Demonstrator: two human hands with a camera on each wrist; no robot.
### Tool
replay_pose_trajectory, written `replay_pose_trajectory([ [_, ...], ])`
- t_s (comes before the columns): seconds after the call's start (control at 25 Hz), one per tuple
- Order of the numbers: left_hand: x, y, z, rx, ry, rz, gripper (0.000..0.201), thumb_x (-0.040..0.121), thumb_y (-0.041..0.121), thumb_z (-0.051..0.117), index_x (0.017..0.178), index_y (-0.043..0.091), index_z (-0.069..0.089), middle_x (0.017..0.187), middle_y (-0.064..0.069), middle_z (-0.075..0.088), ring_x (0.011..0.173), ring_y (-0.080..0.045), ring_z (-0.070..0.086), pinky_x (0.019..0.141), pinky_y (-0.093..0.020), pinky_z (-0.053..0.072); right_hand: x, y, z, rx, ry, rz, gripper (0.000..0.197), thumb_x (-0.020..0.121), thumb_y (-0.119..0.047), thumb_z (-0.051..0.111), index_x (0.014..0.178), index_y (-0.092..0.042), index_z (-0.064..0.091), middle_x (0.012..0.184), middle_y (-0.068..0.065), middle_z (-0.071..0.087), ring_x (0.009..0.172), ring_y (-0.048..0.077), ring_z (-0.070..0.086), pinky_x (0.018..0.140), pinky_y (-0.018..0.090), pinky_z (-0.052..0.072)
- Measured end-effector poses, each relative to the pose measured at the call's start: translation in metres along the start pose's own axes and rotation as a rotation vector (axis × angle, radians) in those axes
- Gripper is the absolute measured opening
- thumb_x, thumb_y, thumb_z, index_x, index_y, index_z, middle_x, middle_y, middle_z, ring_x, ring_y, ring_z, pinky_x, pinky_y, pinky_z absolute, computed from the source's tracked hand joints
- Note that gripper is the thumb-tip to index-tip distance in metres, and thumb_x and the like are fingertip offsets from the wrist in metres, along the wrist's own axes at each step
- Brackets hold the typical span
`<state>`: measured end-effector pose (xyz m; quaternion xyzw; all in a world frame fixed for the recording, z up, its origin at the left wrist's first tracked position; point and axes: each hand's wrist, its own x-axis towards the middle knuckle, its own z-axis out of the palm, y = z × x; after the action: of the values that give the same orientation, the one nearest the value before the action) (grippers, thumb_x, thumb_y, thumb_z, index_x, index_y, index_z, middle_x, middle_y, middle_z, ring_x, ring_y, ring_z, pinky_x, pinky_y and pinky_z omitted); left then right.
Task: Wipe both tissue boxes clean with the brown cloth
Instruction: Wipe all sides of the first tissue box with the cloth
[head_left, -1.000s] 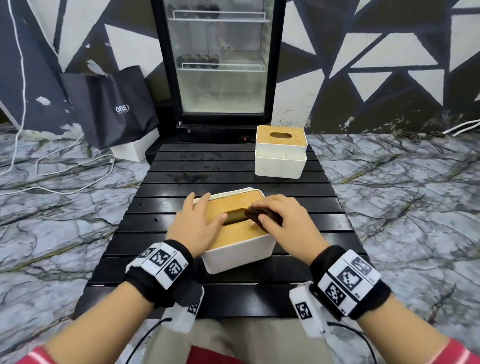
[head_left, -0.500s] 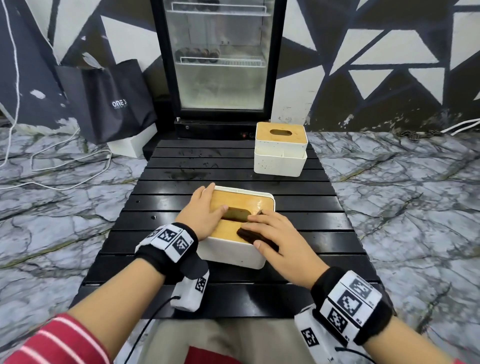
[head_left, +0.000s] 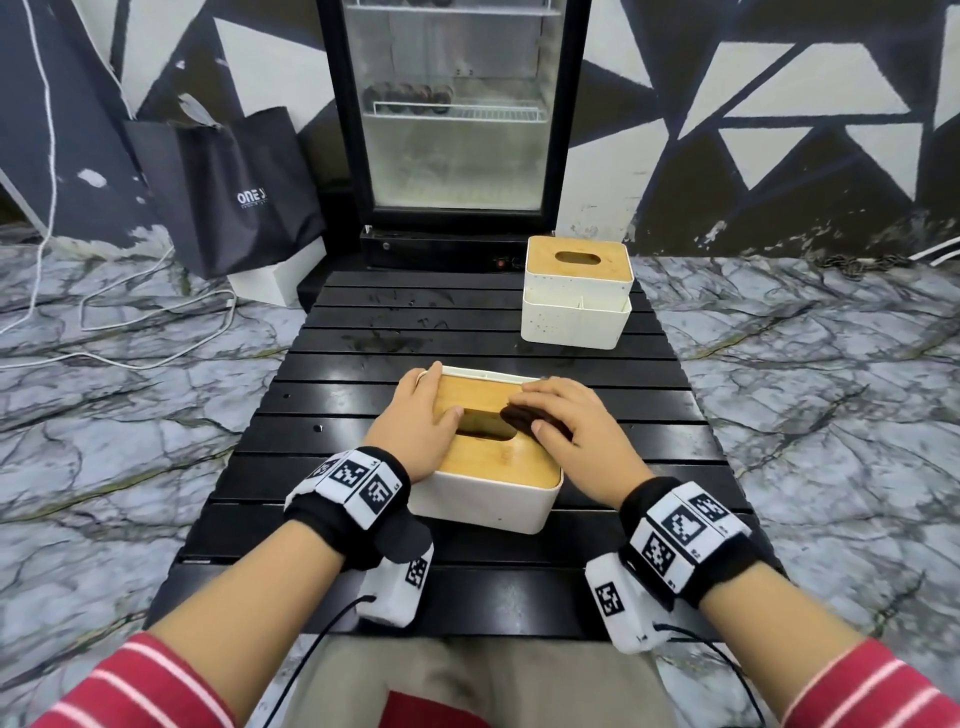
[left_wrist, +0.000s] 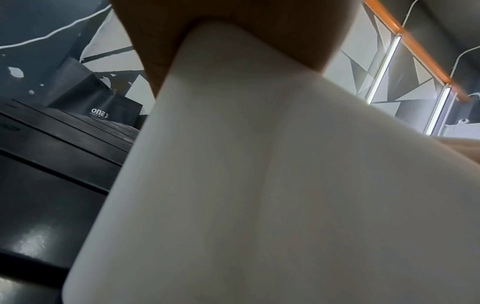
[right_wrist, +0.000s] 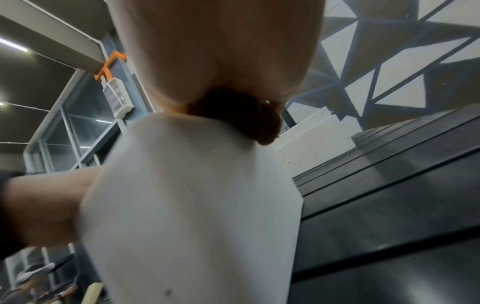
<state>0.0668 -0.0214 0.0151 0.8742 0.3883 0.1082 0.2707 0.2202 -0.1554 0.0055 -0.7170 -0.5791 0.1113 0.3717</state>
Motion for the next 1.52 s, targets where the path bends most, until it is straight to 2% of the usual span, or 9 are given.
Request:
replay_pose_trajectory([
  [0.16, -0.002, -0.001, 0.001, 0.002, 0.007, -0.008, 0.061, 0.098, 0.035, 0.039, 0.150, 0.017, 0.012, 0.154, 0.001, 0.015, 0.129, -0.020, 0.039, 0.099, -0.028, 0.034, -0.031, -0.009, 0.008, 0.006, -0.045, -0.054, 0.037, 0.085, -0.025, 0.044, 0.119, -0.036, 0.055, 0.123, -0.026, 0.043, 0.125, 0.001, 0.028, 0.109, 0.023, 0.017],
  [0.32, -0.001, 0.000, 0.003, 0.009, -0.004, 0.006, 0.061, 0.098, 0.035, 0.040, 0.150, 0.018, 0.012, 0.153, 0.002, 0.017, 0.127, -0.020, 0.041, 0.099, -0.029, 0.036, -0.036, -0.005, 0.004, 0.001, -0.078, -0.082, 0.036, 0.085, -0.030, 0.042, 0.118, -0.041, 0.054, 0.119, -0.036, 0.039, 0.123, -0.005, 0.029, 0.107, 0.023, 0.020],
  [0.44, -0.003, -0.001, 0.004, 0.005, -0.007, -0.003, 0.061, 0.098, 0.035, 0.040, 0.150, 0.019, 0.013, 0.152, 0.002, 0.017, 0.126, -0.020, 0.042, 0.098, -0.030, 0.037, -0.017, 0.002, -0.001, 0.012, -0.060, -0.073, 0.036, 0.086, -0.021, 0.046, 0.116, -0.035, 0.058, 0.118, -0.026, 0.046, 0.115, -0.010, 0.031, 0.103, 0.020, 0.021],
  [0.6, -0.002, 0.000, 0.003, 0.009, -0.012, -0.010, 0.061, 0.098, 0.036, 0.039, 0.150, 0.019, 0.013, 0.152, 0.003, 0.017, 0.124, -0.020, 0.043, 0.097, -0.031, 0.039, 0.005, 0.003, -0.005, -0.041, -0.054, 0.004, 0.036, 0.090, -0.011, 0.048, 0.118, -0.030, 0.057, 0.125, -0.010, 0.051, 0.119, 0.006, 0.034, 0.108, 0.029, 0.023],
  [0.8, -0.002, 0.000, 0.002, 0.022, -0.011, -0.012, 0.061, 0.098, 0.038, 0.039, 0.150, 0.021, 0.011, 0.152, 0.004, 0.016, 0.125, -0.021, 0.044, 0.097, -0.033, 0.040, 0.024, -0.017, -0.029, -0.124, -0.082, -0.048, 0.032, 0.088, -0.008, 0.051, 0.114, -0.022, 0.062, 0.121, -0.006, 0.057, 0.114, 0.010, 0.041, 0.100, 0.020, 0.026],
  [1.04, -0.002, -0.001, 0.005, 0.004, -0.006, -0.009, 0.062, 0.097, 0.038, 0.040, 0.149, 0.021, 0.012, 0.152, 0.004, 0.018, 0.125, -0.021, 0.043, 0.099, -0.034, 0.040, 0.023, -0.013, -0.020, -0.289, -0.195, -0.025, 0.036, 0.090, -0.032, 0.052, 0.126, -0.033, 0.051, 0.140, -0.008, 0.043, 0.135, 0.015, 0.025, 0.112, 0.044, 0.021],
  [1.12, -0.001, 0.000, 0.005, 0.002, -0.005, 0.003, 0.062, 0.097, 0.039, 0.040, 0.150, 0.022, 0.012, 0.152, 0.004, 0.018, 0.126, -0.022, 0.043, 0.100, -0.035, 0.040, 0.014, -0.009, -0.029, -0.282, -0.167, -0.042, 0.039, 0.091, -0.030, 0.051, 0.129, -0.034, 0.047, 0.143, -0.009, 0.038, 0.136, 0.015, 0.021, 0.114, 0.041, 0.018],
  [1.32, 0.002, -0.005, 0.004, 0.027, -0.006, -0.011, 0.062, 0.097, 0.040, 0.040, 0.150, 0.023, 0.011, 0.153, 0.004, 0.016, 0.127, -0.023, 0.042, 0.102, -0.037, 0.040, 0.022, -0.016, -0.029, -0.252, -0.270, -0.064, 0.042, 0.093, -0.020, 0.049, 0.134, -0.029, 0.043, 0.145, -0.007, 0.036, 0.133, 0.010, 0.025, 0.102, 0.014, 0.009],
  [1.52, 0.003, -0.004, 0.006, 0.007, 0.002, -0.001, 0.062, 0.097, 0.039, 0.040, 0.150, 0.023, 0.012, 0.153, 0.004, 0.017, 0.127, -0.022, 0.042, 0.101, -0.036, 0.040, 0.044, -0.023, -0.013, -0.300, -0.320, -0.087, 0.042, 0.094, -0.020, 0.046, 0.134, -0.029, 0.042, 0.146, -0.004, 0.035, 0.134, 0.016, 0.025, 0.109, 0.026, 0.014],
])
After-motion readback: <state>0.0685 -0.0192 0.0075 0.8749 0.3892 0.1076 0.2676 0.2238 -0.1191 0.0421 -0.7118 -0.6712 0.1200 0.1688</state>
